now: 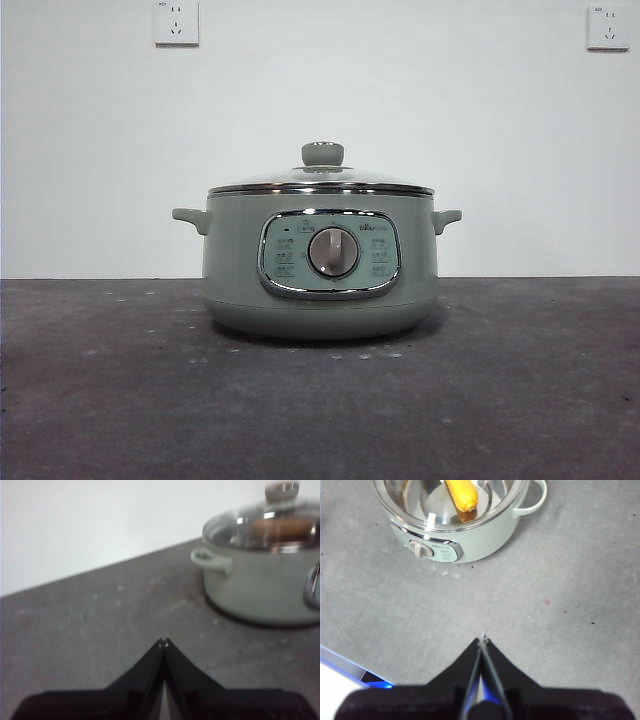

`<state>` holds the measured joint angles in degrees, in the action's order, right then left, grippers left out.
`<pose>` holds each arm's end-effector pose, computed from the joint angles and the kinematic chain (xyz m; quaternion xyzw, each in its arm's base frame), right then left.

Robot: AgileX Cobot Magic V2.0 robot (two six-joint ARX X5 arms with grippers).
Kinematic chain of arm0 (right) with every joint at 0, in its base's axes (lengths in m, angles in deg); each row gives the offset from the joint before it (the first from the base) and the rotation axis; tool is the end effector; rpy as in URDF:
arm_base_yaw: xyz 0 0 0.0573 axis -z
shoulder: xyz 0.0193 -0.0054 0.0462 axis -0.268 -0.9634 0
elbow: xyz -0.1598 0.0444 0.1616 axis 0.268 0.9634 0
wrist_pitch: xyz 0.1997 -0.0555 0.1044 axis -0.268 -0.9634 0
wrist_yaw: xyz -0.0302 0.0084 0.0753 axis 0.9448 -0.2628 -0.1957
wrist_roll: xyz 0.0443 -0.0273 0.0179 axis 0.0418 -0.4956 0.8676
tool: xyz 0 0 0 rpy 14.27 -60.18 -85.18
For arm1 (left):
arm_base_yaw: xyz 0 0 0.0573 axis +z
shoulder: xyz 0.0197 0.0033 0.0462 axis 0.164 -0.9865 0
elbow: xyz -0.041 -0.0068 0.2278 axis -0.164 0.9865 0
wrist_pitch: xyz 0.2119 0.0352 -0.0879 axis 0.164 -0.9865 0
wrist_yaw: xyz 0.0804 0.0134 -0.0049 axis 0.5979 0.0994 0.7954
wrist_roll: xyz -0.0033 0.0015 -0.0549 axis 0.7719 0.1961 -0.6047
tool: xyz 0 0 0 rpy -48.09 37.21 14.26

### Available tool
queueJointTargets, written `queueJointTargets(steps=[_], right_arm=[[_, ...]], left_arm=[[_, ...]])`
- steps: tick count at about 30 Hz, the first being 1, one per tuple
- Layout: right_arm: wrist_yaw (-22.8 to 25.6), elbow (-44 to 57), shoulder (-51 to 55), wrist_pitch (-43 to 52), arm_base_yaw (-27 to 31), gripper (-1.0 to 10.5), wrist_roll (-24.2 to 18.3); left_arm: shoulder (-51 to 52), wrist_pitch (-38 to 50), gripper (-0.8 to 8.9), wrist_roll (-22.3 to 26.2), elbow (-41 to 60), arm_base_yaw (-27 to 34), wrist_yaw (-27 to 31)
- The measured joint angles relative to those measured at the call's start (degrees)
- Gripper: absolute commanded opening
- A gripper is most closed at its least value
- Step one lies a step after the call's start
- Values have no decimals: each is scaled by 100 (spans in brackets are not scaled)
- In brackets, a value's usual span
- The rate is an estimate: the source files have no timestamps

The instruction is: Pick up the corn,open the lid,put the corn in the pot,close the lid

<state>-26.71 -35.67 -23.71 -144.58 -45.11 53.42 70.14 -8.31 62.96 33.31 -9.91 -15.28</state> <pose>0.1502 0.0845 0.3835 -0.1133 0.4387 0.2160 0.8649 0.1131 -0.0071 0.1852 0.0959 0.0650 -0.1108 0.9871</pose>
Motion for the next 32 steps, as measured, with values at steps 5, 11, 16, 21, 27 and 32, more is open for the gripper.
queueJointTargets(steps=[5, 11, 16, 21, 27, 32], right_arm=[[0, 0, 0, 0, 0, 1, 0], [0, 0, 0, 0, 0, 1, 0], [2, 0, -9, 0, 0, 1, 0], [66, 0, -9, 0, 0, 1, 0], [92, 0, -9, 0, 0, 1, 0], [234, 0, -9, 0, 0, 1, -2]], left_arm=[[531, -11, -3, -212, 557, 0, 42], [911, -98, -3, -588, 804, 0, 37], [903, -92, -3, -713, 804, 0, 17], [748, -94, -3, -750, 804, 0, 17], [562, -92, -3, -750, 804, 0, 17], [437, -94, -4, -752, 804, 0, 17]])
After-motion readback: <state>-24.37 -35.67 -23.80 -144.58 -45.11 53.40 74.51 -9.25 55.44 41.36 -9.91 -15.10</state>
